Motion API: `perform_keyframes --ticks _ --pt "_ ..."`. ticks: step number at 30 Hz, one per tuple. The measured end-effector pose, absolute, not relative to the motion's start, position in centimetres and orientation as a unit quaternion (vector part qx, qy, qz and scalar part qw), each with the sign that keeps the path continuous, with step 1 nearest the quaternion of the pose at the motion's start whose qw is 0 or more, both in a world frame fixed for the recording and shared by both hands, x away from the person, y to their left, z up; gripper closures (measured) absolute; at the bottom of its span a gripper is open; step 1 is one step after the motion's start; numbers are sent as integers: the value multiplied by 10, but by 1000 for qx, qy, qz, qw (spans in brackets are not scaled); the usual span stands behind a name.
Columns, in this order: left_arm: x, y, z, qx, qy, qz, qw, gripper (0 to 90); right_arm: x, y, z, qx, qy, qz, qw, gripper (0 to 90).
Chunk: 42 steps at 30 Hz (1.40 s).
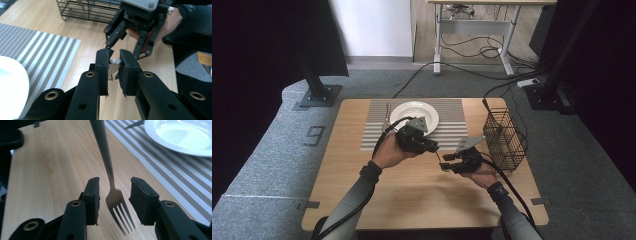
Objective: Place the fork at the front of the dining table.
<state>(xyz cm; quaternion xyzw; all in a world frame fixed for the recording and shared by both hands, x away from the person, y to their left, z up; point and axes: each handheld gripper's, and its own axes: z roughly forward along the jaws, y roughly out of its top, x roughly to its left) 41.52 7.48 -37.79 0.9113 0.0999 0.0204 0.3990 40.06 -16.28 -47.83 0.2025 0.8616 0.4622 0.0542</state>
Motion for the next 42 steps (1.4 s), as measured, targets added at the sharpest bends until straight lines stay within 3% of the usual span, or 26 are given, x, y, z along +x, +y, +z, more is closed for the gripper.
perform_keyframes --ticks 10,17,23,25,26,32,35,42 --pt "412 74 -378 916 66 -5 396 779 397 -150 -472 129 886 443 37 805" --pt "413 75 -380 911 67 -10 406 771 388 -148 -469 111 890 437 69 839" --pt "410 80 -385 901 84 50 422 524 387 -148 -469 119 888 436 80 843" --pt "410 81 -386 898 89 54 426 486 387 -147 -470 123 890 432 81 843" --pt "410 86 -388 891 103 58 438 402 387 -146 -472 128 892 425 84 843" --pt "406 101 -397 874 151 85 454 202 391 -147 -474 152 892 417 89 843" --pt "403 106 -402 869 166 96 456 138 392 -149 -474 164 890 417 90 843" --pt "392 125 -432 857 221 125 449 118 395 -152 -472 190 885 414 98 843"
